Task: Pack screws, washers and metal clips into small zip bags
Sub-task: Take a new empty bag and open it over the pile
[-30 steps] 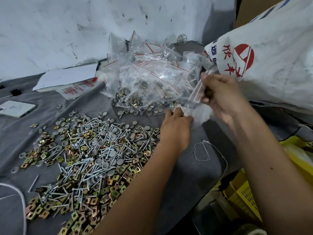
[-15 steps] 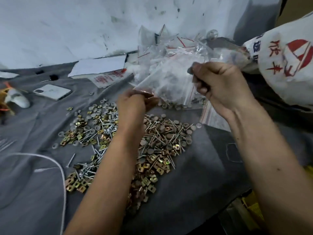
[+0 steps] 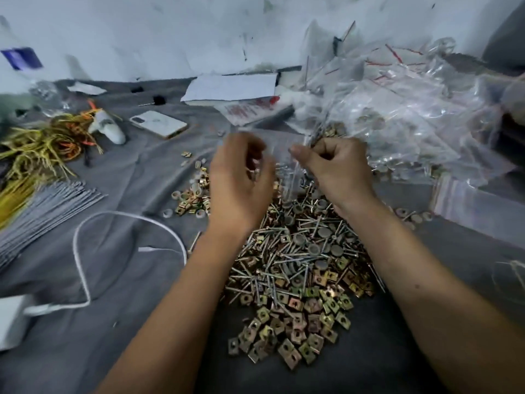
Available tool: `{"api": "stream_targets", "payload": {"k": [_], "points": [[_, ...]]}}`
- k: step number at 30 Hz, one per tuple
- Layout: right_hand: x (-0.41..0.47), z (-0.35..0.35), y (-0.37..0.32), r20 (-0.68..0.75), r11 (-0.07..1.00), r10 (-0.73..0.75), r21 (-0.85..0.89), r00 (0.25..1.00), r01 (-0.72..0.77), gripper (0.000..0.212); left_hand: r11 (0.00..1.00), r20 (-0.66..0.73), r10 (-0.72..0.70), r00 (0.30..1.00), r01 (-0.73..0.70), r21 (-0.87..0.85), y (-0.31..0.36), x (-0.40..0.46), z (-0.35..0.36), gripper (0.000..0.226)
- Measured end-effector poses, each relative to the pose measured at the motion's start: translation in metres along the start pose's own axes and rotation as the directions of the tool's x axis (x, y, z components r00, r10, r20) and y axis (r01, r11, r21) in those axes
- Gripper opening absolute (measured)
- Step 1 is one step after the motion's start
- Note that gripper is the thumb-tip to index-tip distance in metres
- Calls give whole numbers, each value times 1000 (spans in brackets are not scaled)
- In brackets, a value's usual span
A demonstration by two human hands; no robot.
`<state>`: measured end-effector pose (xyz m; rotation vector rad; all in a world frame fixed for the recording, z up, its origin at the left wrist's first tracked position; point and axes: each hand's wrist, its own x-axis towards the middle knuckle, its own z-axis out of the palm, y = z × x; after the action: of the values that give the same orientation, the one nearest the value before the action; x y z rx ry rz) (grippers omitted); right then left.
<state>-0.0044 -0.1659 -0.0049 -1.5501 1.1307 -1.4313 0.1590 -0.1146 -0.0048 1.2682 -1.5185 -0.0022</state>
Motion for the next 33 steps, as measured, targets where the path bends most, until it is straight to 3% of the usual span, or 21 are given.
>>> {"api": "stream_targets", "payload": {"k": [2, 5, 8, 11, 15, 20, 25, 33], "points": [[-2, 2, 3, 64, 1000, 0, -18, 998, 1, 36, 999, 241, -42, 970, 46, -10, 1, -5, 10, 19], [-2, 2, 3, 115, 1000, 8, 13, 993, -10, 40, 990, 344, -89, 935, 120, -72, 0, -10, 15, 22], [-4, 3, 1, 159, 995, 55, 79, 986, -68, 43, 966, 361, -127, 924, 198, -166, -4, -9, 14, 4], [-5, 1, 0, 211, 983, 82, 146, 974, -115, 35, 944, 372, -127, 920, 227, -240, -6, -7, 13, 20], [-4, -2, 1, 237, 968, 93, 206, 967, -144, 38, 862, 431, -187, 883, 358, -360, -6, -5, 13, 22], [-3, -1, 3, 254, 964, 72, 232, 965, -132, 41, 851, 443, -224, 868, 396, -344, -8, -6, 14, 19], [-2, -3, 4, 286, 980, 27, 181, 958, -82, 28, 804, 467, -262, 844, 459, -377, -7, -6, 13, 13], [-1, -7, 4, 381, 997, -13, 77, 924, -18, 24, 846, 404, -286, 869, 427, -318, -3, -6, 11, 19]]}}
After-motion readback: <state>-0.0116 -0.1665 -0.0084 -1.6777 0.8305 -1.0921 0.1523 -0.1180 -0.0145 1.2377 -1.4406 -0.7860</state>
